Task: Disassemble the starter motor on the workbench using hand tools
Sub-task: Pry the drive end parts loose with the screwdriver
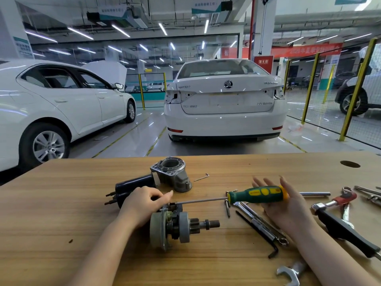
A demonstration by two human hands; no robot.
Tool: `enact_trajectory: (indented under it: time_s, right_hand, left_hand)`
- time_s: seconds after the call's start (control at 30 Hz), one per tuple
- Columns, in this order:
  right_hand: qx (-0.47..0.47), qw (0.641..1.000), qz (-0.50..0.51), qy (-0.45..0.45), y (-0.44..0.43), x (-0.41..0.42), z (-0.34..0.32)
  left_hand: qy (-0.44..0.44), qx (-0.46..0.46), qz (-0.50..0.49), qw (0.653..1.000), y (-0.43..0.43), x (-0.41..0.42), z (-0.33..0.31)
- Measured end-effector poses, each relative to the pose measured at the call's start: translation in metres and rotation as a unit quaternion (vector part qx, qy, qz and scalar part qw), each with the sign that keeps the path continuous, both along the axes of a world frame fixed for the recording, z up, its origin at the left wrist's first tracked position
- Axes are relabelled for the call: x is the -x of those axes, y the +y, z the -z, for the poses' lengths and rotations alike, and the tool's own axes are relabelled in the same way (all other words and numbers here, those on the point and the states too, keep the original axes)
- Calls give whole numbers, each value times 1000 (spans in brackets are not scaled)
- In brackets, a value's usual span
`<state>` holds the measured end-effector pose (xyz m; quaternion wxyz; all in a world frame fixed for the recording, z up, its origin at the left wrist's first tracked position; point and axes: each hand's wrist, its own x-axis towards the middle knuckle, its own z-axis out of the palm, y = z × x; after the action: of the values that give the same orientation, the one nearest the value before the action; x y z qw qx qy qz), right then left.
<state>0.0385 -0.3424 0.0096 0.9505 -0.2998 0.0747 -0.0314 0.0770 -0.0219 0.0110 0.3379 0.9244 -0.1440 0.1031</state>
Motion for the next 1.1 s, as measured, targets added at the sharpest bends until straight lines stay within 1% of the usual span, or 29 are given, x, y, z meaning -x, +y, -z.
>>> enact_trajectory:
  time_s: [0.1,0.2,0.37,0.43,0.6,0.77,0.87,0.9,0.97,1.03,1.1]
  right_hand:
    - [78,996,14,32,1,-2,2]
    - [170,982,48,64,-1,-4,3]
    - [275,955,86,69,2,-1,3]
    - [266,958,90,61,3,-1,3]
    - [193,972,108,79,4,-3,1]
    - [169,980,94,55,4,-4,2]
    - [56,995,73,32,0,0,-3]
    - [32,997,69,29,-1,0,-4]
    - [40,997,55,37,-1,1,-4]
    - [79,994,46,60,1,-1,-3]
    - [165,980,59,95,2,-3,-1]
  left_hand:
    - [-1,-1,2,1000,0,0,0]
    - [-2,-2,2,1000,0,0,0]
    - [-2,-6,0,1000,0,1,0]
    - [0,-7,-1,1000,0,1,0]
    - [4,-22,-1,1000,0,0,0]
    - [10,-24,-5,1000,-1,0,-1]
    - [4,-19,-12,1000,-1,0,0]
    - [2,-18,-13,1000,-1,-1,0]
    - [0,-15,-10,1000,-1,-1,0]
    - [-2,-16,-5,1000,-1,-2,-1]
    - [-6,-19,-2,1000,-1,-2,0]
